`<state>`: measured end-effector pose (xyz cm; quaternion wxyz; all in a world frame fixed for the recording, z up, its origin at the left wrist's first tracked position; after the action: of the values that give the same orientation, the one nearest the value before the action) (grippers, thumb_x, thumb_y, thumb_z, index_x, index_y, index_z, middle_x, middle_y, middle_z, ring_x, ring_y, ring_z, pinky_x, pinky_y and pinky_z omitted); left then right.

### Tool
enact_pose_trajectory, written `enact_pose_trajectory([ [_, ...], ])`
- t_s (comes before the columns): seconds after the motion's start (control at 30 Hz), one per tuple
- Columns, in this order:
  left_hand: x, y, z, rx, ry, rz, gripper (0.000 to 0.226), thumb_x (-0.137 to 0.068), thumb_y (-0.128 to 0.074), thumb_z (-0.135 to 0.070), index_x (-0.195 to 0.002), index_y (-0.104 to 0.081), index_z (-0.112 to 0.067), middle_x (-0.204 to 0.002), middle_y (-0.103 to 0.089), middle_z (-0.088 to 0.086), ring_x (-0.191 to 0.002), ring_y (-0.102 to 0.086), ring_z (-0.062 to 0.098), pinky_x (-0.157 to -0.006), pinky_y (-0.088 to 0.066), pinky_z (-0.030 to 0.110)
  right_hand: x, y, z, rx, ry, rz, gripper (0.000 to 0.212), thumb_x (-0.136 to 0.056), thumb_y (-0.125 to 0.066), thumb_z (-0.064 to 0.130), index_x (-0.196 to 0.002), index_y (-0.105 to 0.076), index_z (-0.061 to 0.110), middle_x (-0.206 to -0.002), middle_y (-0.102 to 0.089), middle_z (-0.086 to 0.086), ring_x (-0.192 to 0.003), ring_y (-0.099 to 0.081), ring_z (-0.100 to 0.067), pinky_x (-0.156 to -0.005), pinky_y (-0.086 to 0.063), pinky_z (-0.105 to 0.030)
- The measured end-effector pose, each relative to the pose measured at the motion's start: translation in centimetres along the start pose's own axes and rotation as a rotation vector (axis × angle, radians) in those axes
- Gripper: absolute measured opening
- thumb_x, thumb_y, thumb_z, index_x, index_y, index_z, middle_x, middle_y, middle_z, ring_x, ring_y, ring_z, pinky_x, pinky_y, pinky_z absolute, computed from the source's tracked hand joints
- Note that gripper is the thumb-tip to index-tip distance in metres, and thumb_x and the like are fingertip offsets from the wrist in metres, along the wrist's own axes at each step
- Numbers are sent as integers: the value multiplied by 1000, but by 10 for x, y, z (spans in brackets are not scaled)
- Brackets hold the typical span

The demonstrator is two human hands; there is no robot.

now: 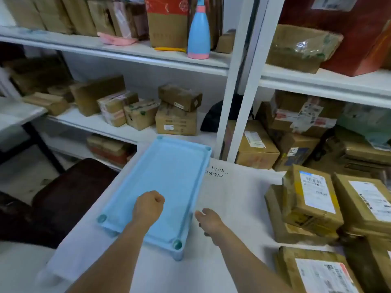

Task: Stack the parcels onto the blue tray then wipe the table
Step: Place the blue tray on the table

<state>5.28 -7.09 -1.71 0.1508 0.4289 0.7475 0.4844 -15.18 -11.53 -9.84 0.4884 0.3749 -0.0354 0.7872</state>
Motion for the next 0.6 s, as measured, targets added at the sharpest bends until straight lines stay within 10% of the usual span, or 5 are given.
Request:
enact_pose_trajectory([
  [0.13, -6, 6, 28, -27, 31, -10, 24, -90, -46, -15, -89, -69, -11, -98, -69, 9, -86, -57, 26, -70, -42, 26, -4, -31, -1, -89, -54, 30, 32, -98, -41, 23, -124, -48, 6, -108, -51, -8, -84, -50, -20, -63, -39, -25],
  [0.3, -14, 22, 52, 11, 49, -130, 24, -90, -48, -11, -91, -72, -11, -98, -68, 9, -93, -59, 29, -69, -42, 29, -10, -48, -2, -262, -97, -40, 26, -90, -48, 3, -115, -54, 4, -114, -61, -15, -102, -59, -31, -91, -52, -43],
  [0.6, -19, 23, 58, -83, 81, -134, 29, -91, -52, -20, -118, -63, -17, -126, -55, 10, -120, -41, 32, -92, -39, 39, 0, -5, -19, -269, -139, -261, 20, -90, -37, -3, -101, -52, 5, -97, -55, -14, -86, -53, -29, -72, -45, -32],
])
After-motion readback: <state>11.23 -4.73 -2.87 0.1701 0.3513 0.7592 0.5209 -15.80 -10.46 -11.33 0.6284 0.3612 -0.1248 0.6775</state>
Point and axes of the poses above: each hand's wrist, its own x-axis away from the middle knuckle, its own y-axis out of the back of the hand, z = x × y, the point moved 9 cm from there along -x, towards the middle knuckle
